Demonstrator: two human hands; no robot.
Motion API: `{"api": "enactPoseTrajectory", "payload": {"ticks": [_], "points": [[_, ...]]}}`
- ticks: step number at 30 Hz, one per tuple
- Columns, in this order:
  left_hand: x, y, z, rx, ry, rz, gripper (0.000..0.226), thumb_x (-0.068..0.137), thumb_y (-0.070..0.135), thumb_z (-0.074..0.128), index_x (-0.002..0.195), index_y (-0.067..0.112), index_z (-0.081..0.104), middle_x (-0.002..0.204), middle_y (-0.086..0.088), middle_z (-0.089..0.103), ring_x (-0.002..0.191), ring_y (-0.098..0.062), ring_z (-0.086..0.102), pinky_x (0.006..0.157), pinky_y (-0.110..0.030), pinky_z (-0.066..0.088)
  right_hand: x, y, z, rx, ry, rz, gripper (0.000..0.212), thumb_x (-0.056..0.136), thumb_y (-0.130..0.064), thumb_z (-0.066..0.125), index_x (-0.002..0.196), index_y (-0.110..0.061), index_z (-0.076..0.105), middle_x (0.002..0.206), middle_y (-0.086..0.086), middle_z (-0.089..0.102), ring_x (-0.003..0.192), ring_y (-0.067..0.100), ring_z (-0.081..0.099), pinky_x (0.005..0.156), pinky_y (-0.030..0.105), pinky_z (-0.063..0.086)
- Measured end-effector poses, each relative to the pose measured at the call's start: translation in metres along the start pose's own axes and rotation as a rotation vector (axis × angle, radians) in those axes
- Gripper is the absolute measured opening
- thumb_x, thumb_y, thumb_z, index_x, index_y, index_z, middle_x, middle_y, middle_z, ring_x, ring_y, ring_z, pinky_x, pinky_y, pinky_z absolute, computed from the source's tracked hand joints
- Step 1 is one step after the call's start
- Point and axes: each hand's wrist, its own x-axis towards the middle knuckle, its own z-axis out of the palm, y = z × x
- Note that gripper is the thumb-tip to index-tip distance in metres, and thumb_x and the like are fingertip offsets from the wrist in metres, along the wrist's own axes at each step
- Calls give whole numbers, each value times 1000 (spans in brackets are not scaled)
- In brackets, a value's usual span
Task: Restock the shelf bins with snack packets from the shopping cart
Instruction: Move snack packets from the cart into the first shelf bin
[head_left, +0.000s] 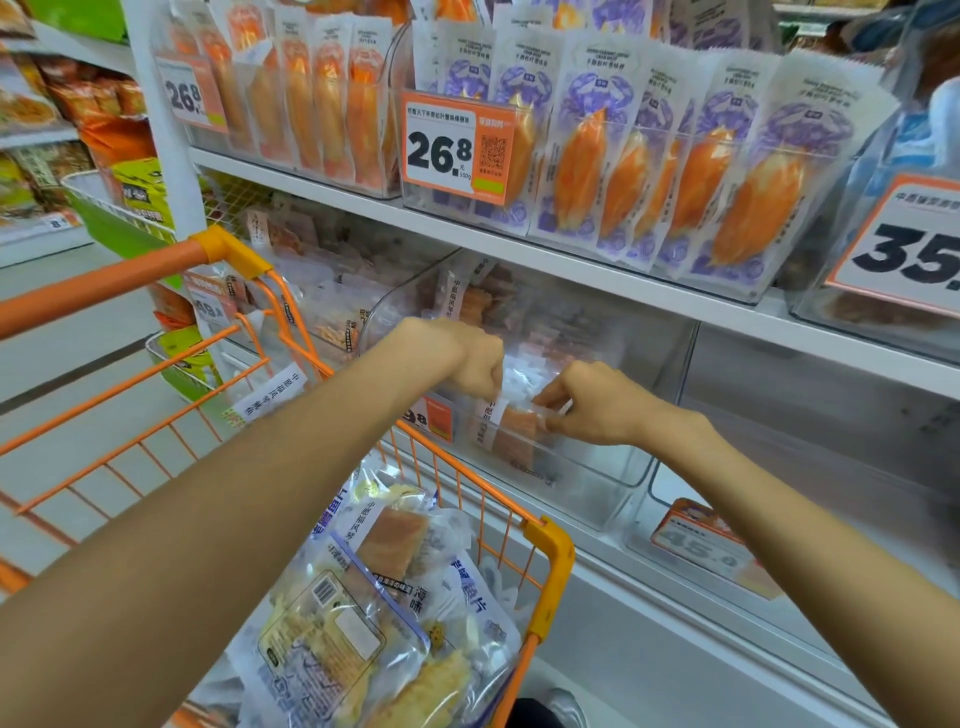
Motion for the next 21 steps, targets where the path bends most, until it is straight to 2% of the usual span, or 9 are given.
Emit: {"api": "enactPoseTrajectory", "payload": {"ticks": [2, 5, 10, 14, 18, 21], "points": [[-1, -3, 1, 6, 47, 36, 29, 96, 34, 54, 122, 26, 65, 125, 5, 64, 110, -22, 59, 83, -32, 45, -2, 0, -1, -21, 74, 20, 26, 84, -29, 70, 109, -22, 72, 108, -1, 70, 100, 21, 64, 81, 35, 53], [0, -6, 6, 29, 166, 63, 22, 90, 29, 65, 111, 26, 71, 115, 7, 69, 105, -18, 60, 74, -26, 38, -1, -5, 3, -63, 123, 12, 17, 84, -21, 69, 99, -23, 75, 102, 2, 71, 96, 26, 64, 69, 32, 48], [3, -5, 16, 13, 159, 62, 23, 87, 28, 69, 109, 26, 73, 110, 10, 70, 103, -13, 61, 69, -24, 35, 5, -5, 10, -58, 82, 13, 19, 81, -14, 70, 97, -22, 76, 101, 0, 73, 96, 24, 65, 75, 35, 53], [9, -2, 18, 16, 81, 10, 23, 87, 26, 67, 110, 27, 72, 113, 11, 69, 104, -15, 60, 72, -24, 39, 12, -4, 18, -26, 51, 45, 19, 78, -16, 73, 94, -25, 77, 100, -3, 73, 92, 22, 65, 68, 29, 47], [17, 7, 6, 62, -86, -60, 26, 89, 22, 65, 113, 27, 70, 113, 9, 65, 99, -17, 59, 76, -28, 45, 19, -3, 20, -20, 26, 64, 16, 77, -16, 74, 91, -24, 77, 93, -2, 72, 85, 21, 63, 64, 26, 42], [21, 11, 3, 18, -176, -104, 29, 93, 18, 57, 121, 18, 65, 119, 5, 62, 108, -23, 60, 88, -35, 50, 18, 0, 15, -17, -12, 57, 6, 79, -20, 72, 83, -17, 76, 78, 3, 66, 75, 23, 57, 56, 25, 38]]}}
